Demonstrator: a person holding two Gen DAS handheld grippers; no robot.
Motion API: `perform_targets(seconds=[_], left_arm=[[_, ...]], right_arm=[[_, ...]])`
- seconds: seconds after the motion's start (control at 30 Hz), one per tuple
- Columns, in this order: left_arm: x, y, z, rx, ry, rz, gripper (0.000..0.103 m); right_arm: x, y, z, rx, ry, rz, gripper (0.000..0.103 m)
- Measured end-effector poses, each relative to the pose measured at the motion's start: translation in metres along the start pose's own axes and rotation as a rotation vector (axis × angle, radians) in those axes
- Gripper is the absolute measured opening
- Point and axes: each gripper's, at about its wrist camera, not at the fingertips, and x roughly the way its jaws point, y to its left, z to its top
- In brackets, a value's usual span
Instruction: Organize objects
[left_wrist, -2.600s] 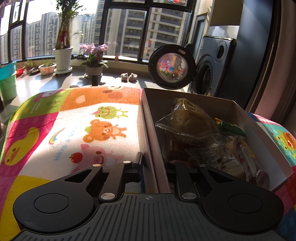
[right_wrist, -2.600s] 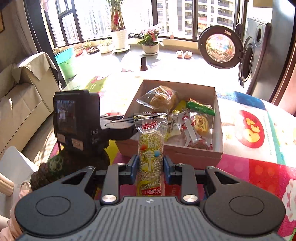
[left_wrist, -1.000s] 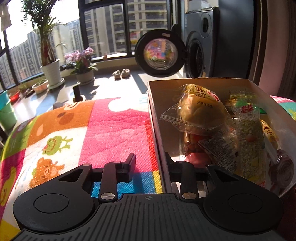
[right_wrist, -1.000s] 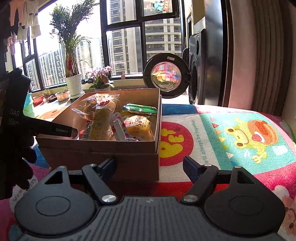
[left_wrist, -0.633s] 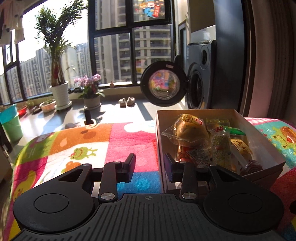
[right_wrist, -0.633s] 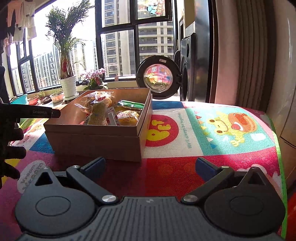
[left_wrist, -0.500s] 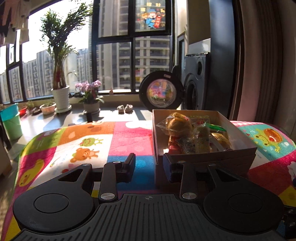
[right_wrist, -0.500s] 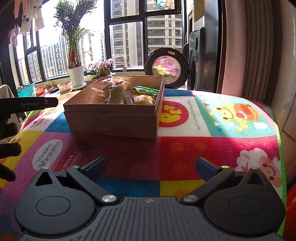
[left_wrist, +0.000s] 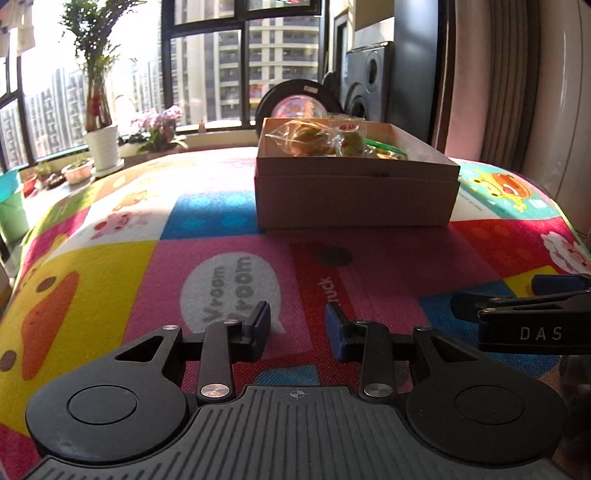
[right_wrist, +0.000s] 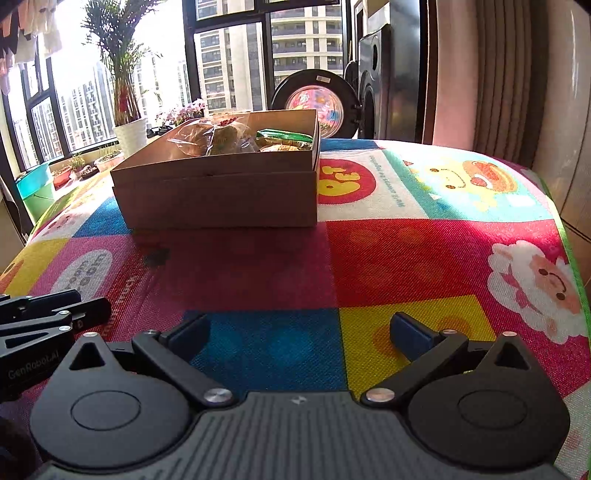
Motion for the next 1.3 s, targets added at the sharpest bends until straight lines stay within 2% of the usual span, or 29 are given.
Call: perform_targets(seconds=[0.2,0.73,1.3], left_arm=[[-0.004,-0.004,-0.001,-0.025,-0.001,-0.037,0.039],[-0.002,-0.011,-0.002,0.003,-0.003,-0.005,0.04],[-0.002,-0.01,-0.002,-0.013,-0.004,-0.013,0.04]], right_arm=[[0.003,0.008,0.0,-0.038,0.013,-0.031,0.103],[0.003,0.008,0.001,-0.033,0.012,-0.029,0.103],[0.003,0.008,0.001,-0.032,0.012,-0.028,0.103]])
